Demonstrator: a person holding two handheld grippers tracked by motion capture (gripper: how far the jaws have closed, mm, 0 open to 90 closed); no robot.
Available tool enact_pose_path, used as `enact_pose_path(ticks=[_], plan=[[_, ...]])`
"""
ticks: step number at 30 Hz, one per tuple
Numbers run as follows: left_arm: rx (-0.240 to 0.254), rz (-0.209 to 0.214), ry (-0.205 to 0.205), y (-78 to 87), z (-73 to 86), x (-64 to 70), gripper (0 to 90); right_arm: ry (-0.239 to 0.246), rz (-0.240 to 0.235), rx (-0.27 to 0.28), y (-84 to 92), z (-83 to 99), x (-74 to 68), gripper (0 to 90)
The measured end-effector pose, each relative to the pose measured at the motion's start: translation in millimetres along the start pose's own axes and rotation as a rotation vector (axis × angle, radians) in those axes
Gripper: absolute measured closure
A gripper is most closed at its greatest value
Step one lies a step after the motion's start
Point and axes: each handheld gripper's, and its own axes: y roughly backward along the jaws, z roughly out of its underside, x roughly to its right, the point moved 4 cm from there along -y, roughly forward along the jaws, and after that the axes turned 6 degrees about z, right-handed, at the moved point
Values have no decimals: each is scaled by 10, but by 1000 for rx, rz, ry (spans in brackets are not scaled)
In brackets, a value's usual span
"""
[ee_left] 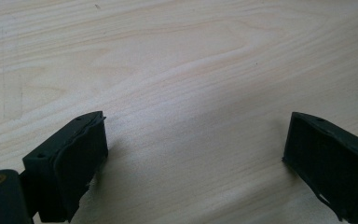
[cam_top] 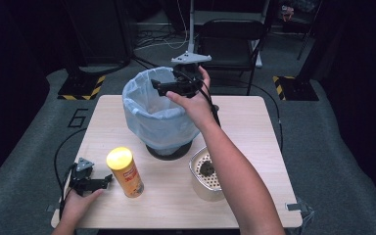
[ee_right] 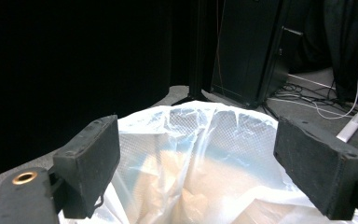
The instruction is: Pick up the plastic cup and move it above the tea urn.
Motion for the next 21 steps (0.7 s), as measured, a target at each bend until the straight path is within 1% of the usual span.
enact_pose_path(ticks=[2, 3, 4, 5, 7, 8, 9, 10, 11, 12, 13, 15, 16, 17, 18, 19, 20, 21], plan=[[-1, 0, -1, 0, 0, 0, 60, 7, 3, 4, 39, -4, 14, 145], [-2, 1, -1, 1, 0, 1, 59, 12, -7, 10, 91, -3, 28, 154], [-2, 1, -1, 1, 0, 1, 57, 12, -7, 10, 91, -3, 28, 154], [-19, 8, 0, 8, 1, 6, 51, 17, -4, 6, 156, 16, 47, 170], [-17, 8, 0, 6, 1, 7, 49, 24, -8, 8, 183, 22, 54, 185], [-20, 13, -1, 5, 1, 10, 44, 36, -12, 12, 274, 53, 74, 198], [-5, 10, -3, -11, 1, 15, 36, 44, -12, 13, 308, 67, 85, 207], [-21, 19, -15, -3, 6, 15, 26, 49, -12, 10, 351, 86, 102, 211], [-16, 24, -6, -8, 9, 28, 19, 46, -16, 7, 395, 108, 117, 217], [-16, 24, -6, -8, 9, 28, 18, 46, -16, 7, 395, 108, 117, 217], [-26, 26, -17, 5, 10, 23, 18, 50, 0, 5, 496, 168, 163, 238], [-28, 26, -15, 5, 11, 25, 18, 52, 6, 5, 526, 191, 179, 240], [-27, 26, -16, 6, 10, 24, 18, 53, 10, 0, 577, 232, 204, 252], [-26, 26, -15, 6, 11, 25, 19, 59, 26, 4, 653, 306, 239, 264], [-26, 26, -15, 6, 11, 25, 19, 59, 26, 4, 653, 306, 239, 264], [-10, 22, -12, -3, 12, 28, 20, 61, 32, -1, 721, 384, 274, 264], [-10, 22, -12, -3, 12, 28, 21, 61, 32, -1, 721, 384, 274, 264], [-14, 24, -17, 3, 14, 27, 22, 58, 37, -1, 799, 458, 308, 264]])
